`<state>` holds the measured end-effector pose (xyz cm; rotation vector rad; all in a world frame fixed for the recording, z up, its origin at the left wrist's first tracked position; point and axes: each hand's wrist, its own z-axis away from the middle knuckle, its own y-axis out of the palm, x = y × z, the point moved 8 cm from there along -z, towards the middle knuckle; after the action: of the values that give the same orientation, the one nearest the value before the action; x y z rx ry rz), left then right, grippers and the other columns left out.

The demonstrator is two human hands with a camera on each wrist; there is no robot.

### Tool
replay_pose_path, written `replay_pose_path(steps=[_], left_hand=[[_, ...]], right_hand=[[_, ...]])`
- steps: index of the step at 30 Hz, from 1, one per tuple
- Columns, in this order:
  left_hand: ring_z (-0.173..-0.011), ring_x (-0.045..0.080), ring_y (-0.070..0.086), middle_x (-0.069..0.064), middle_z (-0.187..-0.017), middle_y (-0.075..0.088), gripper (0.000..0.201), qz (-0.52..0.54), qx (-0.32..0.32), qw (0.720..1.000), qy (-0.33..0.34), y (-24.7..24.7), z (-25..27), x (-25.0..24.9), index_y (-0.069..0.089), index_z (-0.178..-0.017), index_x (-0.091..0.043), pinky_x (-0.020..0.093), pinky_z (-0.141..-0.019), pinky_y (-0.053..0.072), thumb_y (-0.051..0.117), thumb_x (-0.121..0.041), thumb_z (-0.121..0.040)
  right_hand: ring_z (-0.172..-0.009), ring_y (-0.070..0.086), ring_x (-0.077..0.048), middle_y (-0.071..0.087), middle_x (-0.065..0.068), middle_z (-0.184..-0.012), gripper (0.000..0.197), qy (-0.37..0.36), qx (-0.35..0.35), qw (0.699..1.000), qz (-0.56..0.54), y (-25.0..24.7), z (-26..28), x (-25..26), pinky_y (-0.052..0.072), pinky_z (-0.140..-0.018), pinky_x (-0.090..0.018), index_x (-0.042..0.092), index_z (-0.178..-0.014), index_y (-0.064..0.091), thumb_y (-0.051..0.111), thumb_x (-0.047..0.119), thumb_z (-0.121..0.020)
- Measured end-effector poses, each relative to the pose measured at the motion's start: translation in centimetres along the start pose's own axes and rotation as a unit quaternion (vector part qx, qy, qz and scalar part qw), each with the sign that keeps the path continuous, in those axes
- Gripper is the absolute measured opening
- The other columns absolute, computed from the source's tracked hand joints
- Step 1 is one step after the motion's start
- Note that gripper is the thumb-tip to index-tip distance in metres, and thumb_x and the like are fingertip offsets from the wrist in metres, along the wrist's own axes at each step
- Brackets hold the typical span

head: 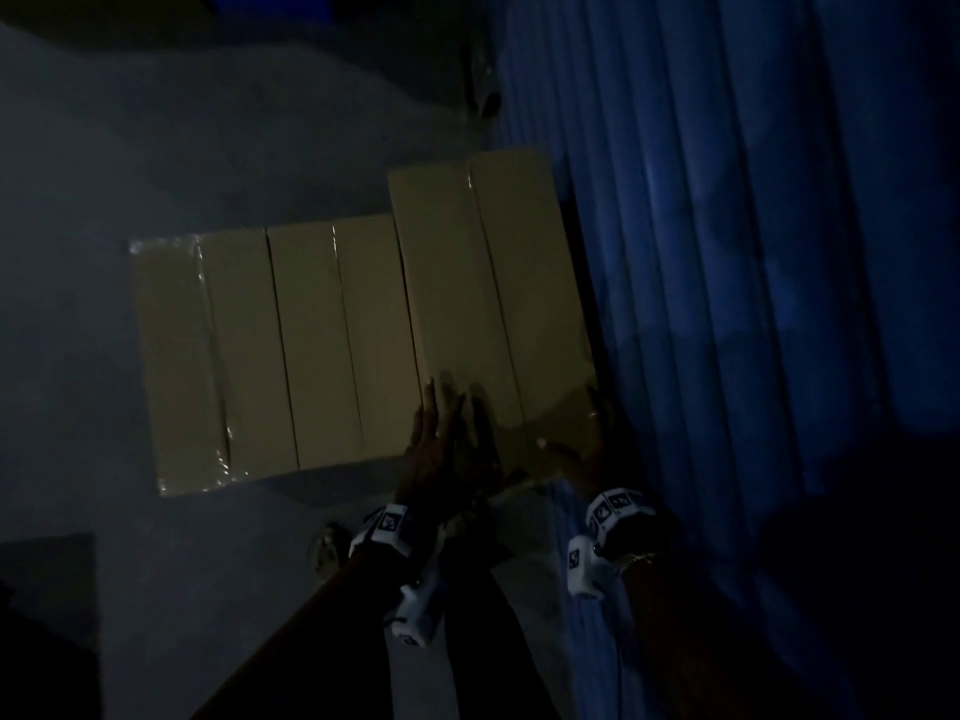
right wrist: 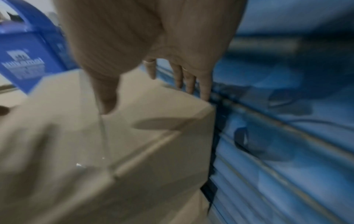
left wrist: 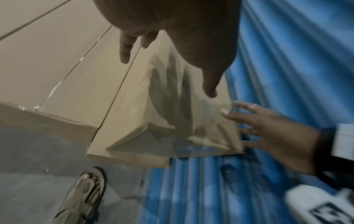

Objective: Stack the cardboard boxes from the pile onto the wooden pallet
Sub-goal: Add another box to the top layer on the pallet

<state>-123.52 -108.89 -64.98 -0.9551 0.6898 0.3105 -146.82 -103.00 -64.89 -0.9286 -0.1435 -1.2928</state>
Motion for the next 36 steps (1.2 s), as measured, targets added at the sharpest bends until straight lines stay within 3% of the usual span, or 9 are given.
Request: replay_pose_path(steps=[7, 12, 16, 19, 22, 24, 27, 32, 36], left_hand=[[-0.152, 0.009, -0.013, 0.014, -0.167, -0.017, 0.109, 0.063, -0.072, 0.994, 0.049, 1.3, -0.1, 1.2, 0.015, -0.160, -0.012, 0.033, -0.093, 0.049, 0.074, -0.061, -0.082], [-0.153, 0.034, -0.016, 0.027, -0.163, -0.019, 0.104, 0.134, -0.108, 0.983, 0.068, 0.7, -0.3, 2.0, 0.020, -0.157, -0.001, 0.047, -0.116, 0.031, 0.081, -0.041, -0.082], [-0.156, 0.032, -0.002, 0.023, -0.165, -0.012, 0.100, 0.148, -0.121, 0.978, 0.081, -2.7, 0.8, 3.7, 0.025, -0.157, -0.006, 0.043, -0.108, 0.041, 0.065, -0.062, -0.085], [-0.153, 0.033, 0.019, 0.017, -0.167, -0.008, 0.094, 0.154, -0.138, 0.973, 0.099, -6.3, 1.9, 3.1, 0.024, -0.158, -0.019, 0.048, -0.087, 0.057, 0.058, -0.069, -0.086], [-0.154, 0.030, 0.016, 0.010, -0.169, -0.010, 0.094, 0.157, -0.137, 0.973, 0.095, -9.3, 3.4, 2.2, 0.026, -0.158, -0.020, 0.045, -0.087, 0.055, 0.059, -0.068, -0.085], [-0.156, 0.019, 0.007, 0.007, -0.169, -0.010, 0.095, 0.164, -0.144, 0.972, 0.087, -10.6, 4.7, 1.9, 0.025, -0.159, -0.023, 0.043, -0.094, 0.050, 0.065, -0.062, -0.083], [-0.156, 0.018, 0.001, 0.005, -0.169, -0.007, 0.095, 0.185, -0.159, 0.968, 0.062, -12.2, 6.5, 2.3, 0.026, -0.158, -0.019, 0.042, -0.106, 0.039, 0.070, -0.054, -0.081], [-0.155, 0.014, 0.008, -0.002, -0.169, 0.007, 0.094, 0.207, -0.159, 0.964, 0.047, -15.4, 8.5, 3.0, 0.029, -0.157, -0.019, 0.039, -0.119, 0.028, 0.073, -0.053, -0.081], [-0.152, 0.009, 0.022, -0.008, -0.167, 0.019, 0.084, 0.196, -0.172, 0.965, 0.037, -17.8, 11.2, 3.1, 0.033, -0.150, -0.046, 0.046, -0.117, 0.036, 0.073, -0.061, -0.078]], right_hand=[[-0.124, 0.046, -0.008, 0.039, 0.025, -0.136, 0.108, -0.041, 0.002, 0.999, -0.023, 0.3, -2.2, -0.8, 0.046, -0.101, -0.035, 0.046, -0.154, 0.024, 0.092, 0.030, -0.072], [-0.124, 0.055, -0.017, 0.047, 0.002, -0.146, 0.109, -0.067, 0.039, 0.997, 0.009, 1.4, -1.8, -0.9, 0.054, -0.096, -0.042, 0.055, -0.149, 0.031, 0.095, 0.047, -0.061], [-0.137, 0.041, -0.018, 0.033, 0.002, -0.157, 0.105, -0.135, 0.020, 0.991, 0.010, 2.1, 0.4, 1.6, 0.045, -0.103, -0.035, 0.044, -0.151, 0.036, 0.095, 0.036, -0.065], [-0.145, 0.032, -0.020, 0.023, 0.003, -0.161, 0.096, -0.171, 0.003, 0.985, 0.002, 2.5, 2.8, 4.1, 0.039, -0.111, -0.041, 0.038, -0.150, 0.043, 0.086, 0.058, -0.066], [-0.139, 0.041, -0.022, 0.034, 0.000, -0.156, 0.103, -0.185, -0.034, 0.980, -0.066, 1.8, 4.7, 6.5, 0.043, -0.110, -0.051, 0.027, -0.147, 0.045, 0.082, 0.068, -0.060], [-0.132, 0.048, -0.026, 0.045, -0.005, -0.148, 0.091, -0.182, -0.058, 0.976, -0.104, 1.1, 5.7, 8.6, 0.045, -0.107, -0.054, 0.050, -0.138, 0.046, 0.086, 0.058, -0.057], [-0.133, 0.046, -0.026, 0.040, -0.004, -0.150, 0.074, -0.196, -0.003, 0.978, -0.072, 1.4, 7.5, 12.3, 0.047, -0.106, -0.047, 0.076, -0.120, 0.044, 0.085, 0.044, -0.068], [-0.135, 0.044, -0.013, 0.037, 0.006, -0.155, 0.083, -0.208, 0.076, 0.974, -0.048, 2.9, 9.0, 14.4, 0.047, -0.097, -0.018, 0.055, -0.143, 0.039, 0.086, 0.033, -0.078], [-0.141, 0.039, -0.014, 0.038, 0.015, -0.154, 0.076, -0.239, 0.118, 0.964, 0.017, 4.1, 10.3, 16.3, 0.038, -0.116, -0.048, 0.055, -0.137, 0.051, 0.082, 0.057, -0.069]])
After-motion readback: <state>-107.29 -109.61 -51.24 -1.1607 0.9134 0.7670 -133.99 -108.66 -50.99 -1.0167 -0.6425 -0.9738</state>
